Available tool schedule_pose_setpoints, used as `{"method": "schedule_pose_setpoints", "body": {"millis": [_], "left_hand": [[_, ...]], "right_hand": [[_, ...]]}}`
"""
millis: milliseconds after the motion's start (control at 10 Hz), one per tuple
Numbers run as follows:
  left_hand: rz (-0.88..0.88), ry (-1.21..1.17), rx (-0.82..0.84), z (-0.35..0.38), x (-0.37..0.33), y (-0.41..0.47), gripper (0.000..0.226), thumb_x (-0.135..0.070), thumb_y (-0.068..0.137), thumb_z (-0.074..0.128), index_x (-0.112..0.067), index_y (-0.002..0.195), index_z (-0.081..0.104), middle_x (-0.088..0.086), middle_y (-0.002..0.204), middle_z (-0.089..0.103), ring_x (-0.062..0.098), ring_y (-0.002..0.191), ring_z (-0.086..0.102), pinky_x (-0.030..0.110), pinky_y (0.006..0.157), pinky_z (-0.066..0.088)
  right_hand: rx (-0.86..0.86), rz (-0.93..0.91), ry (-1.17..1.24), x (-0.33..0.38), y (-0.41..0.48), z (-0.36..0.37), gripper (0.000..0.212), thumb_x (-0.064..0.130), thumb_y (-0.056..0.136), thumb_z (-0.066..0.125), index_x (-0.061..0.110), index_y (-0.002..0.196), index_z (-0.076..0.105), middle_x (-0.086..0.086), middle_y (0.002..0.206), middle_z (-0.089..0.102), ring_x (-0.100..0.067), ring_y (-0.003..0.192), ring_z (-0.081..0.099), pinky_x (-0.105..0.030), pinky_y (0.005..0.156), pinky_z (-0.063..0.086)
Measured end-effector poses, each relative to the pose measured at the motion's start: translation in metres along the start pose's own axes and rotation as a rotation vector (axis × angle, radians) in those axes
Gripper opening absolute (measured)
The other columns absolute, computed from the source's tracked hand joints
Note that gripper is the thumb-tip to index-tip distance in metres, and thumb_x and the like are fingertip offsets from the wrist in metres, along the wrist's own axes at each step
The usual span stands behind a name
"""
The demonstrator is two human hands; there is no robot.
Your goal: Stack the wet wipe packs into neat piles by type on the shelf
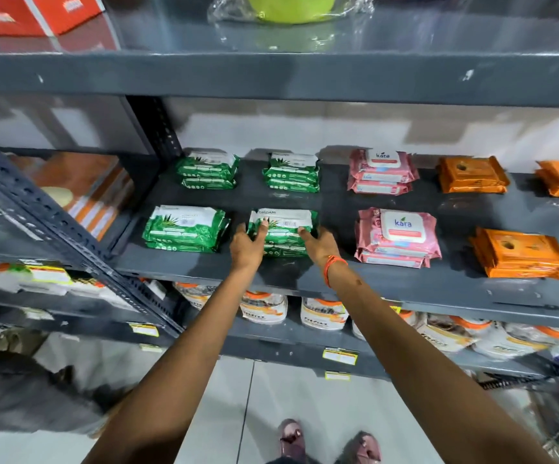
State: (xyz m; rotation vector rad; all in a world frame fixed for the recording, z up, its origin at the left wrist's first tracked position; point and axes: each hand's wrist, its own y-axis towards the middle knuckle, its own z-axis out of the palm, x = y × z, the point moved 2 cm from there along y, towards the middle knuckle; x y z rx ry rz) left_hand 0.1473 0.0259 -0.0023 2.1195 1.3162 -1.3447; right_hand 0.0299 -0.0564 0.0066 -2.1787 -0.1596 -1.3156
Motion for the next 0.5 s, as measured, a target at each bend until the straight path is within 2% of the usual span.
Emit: {"method": "schedule_pose_setpoints", "body": {"millis": [100,300,400,500], "left_hand": [[0.004,-0.019,-0.010,-0.001,0.001,0.001,0.067,-0.040,0.091,0.054,0.002,0.139,0.034,0.026,0.139,0.046,0.037,0.127,0.046,0.040,0.101,0.040],[0.022,0.053,-0.027,-0.004,-0.004,-0.005,0.072,-0.043,0.091,0.052,0.003,0.141,0.029,0.026,0.136,0.049,0.038,0.125,0.047,0.043,0.096,0.043],[0.145,0.236,-0.169,-0.008,-0.015,-0.023,0.077,-0.045,0.089,0.053,0.003,0.142,0.024,0.024,0.139,0.047,0.038,0.129,0.042,0.047,0.096,0.042],[0.296,0.320,-0.232,-0.004,-0.026,-0.046,0.072,-0.040,0.089,0.055,0.003,0.141,0.028,0.022,0.141,0.045,0.035,0.132,0.038,0.047,0.103,0.039]], "right_hand": [[-0.015,0.013,0.012,-0.001,0.000,0.003,0.055,0.028,0.096,0.050,-0.008,0.136,0.039,-0.023,0.142,0.047,-0.038,0.131,0.045,-0.041,0.109,0.036],[-0.019,-0.024,-0.044,-0.002,-0.001,-0.003,0.056,0.036,0.094,0.050,-0.003,0.134,0.043,-0.020,0.141,0.047,-0.037,0.128,0.047,-0.042,0.108,0.039],[-0.054,-0.097,-0.125,0.008,-0.013,-0.026,0.047,0.033,0.093,0.050,-0.002,0.125,0.050,-0.021,0.133,0.054,-0.038,0.118,0.054,-0.042,0.102,0.044],[-0.057,-0.154,-0.184,0.012,-0.030,-0.048,0.032,0.030,0.094,0.049,0.000,0.102,0.058,-0.019,0.113,0.063,-0.033,0.103,0.058,-0.037,0.091,0.047]]}}
